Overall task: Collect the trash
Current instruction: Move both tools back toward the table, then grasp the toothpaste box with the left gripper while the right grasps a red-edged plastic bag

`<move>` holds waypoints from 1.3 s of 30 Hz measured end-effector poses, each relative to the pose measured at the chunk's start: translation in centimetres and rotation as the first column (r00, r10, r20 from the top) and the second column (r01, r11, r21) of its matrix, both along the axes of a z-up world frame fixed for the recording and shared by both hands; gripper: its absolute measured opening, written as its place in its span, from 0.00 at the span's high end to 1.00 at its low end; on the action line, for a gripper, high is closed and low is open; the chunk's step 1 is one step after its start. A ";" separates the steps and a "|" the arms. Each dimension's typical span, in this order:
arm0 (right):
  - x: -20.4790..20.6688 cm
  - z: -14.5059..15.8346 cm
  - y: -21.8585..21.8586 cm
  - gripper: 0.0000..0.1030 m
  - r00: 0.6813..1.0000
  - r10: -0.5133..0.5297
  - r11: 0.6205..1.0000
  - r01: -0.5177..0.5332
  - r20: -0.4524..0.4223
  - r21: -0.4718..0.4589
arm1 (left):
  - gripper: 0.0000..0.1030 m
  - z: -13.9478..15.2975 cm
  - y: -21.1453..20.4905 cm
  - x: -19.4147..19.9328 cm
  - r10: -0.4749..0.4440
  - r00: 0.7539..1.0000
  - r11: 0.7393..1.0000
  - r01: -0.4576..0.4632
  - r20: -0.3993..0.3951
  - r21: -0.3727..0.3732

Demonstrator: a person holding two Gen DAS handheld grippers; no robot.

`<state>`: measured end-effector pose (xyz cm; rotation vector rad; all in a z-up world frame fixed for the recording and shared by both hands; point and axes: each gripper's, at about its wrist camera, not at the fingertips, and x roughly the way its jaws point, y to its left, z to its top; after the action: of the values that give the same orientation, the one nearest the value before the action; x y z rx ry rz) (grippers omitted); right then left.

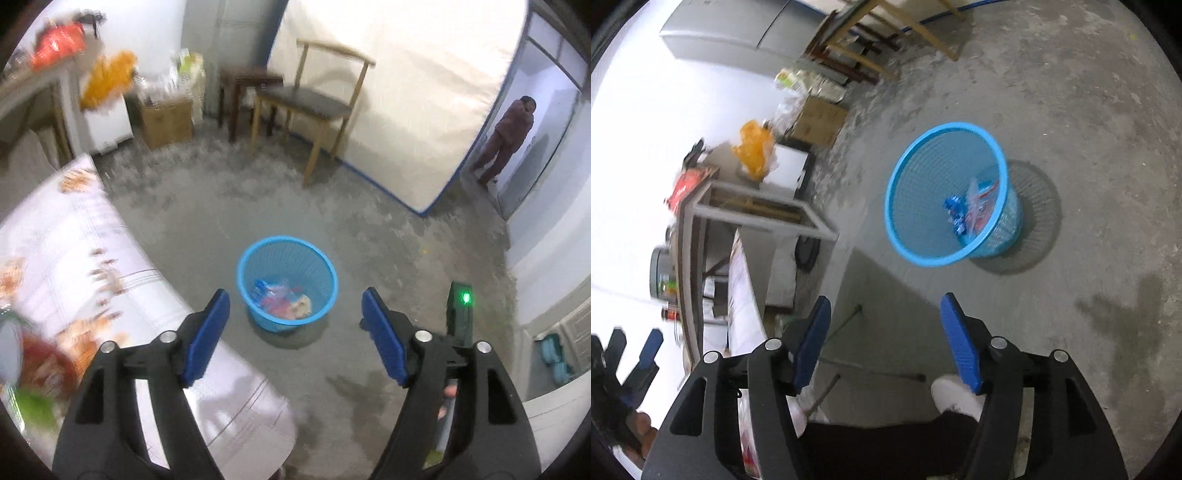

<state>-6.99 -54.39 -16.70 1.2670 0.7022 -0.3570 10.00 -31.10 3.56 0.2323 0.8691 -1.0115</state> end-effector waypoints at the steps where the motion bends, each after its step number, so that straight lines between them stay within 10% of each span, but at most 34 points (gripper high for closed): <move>1: 0.1 0.6 0.5 0.39 1.000 0.016 1.000 -0.016 0.001 -0.004 | 0.28 0.3 2.2 -1.0 0.013 0.999 1.000 -0.013 0.036 -0.010; 14: 6.1 11.2 11.0 0.36 0.922 0.351 0.932 -0.328 0.160 -0.153 | 0.26 3.3 25.2 -6.4 0.299 0.934 0.949 -0.268 0.198 -0.167; 25: 14.9 18.0 25.5 0.36 0.665 0.707 0.707 -0.668 0.240 -0.232 | 0.26 1.1 37.6 -4.9 0.576 0.813 0.795 -0.533 0.087 -0.291; 29: 18.0 19.6 30.4 0.36 0.589 0.779 0.626 -0.729 0.215 -0.275 | 0.26 -0.2 40.4 -3.6 0.632 0.773 0.753 -0.593 0.064 -0.285; 39: 23.4 19.0 39.4 0.39 0.523 0.852 0.487 -0.803 -0.015 -0.343 | 0.26 -5.7 44.7 1.2 0.719 0.685 0.661 -0.725 -0.116 -0.193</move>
<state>16.45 -15.01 2.27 0.5095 0.9976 0.4466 11.19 13.64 -2.19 -0.3225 0.7609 -0.3397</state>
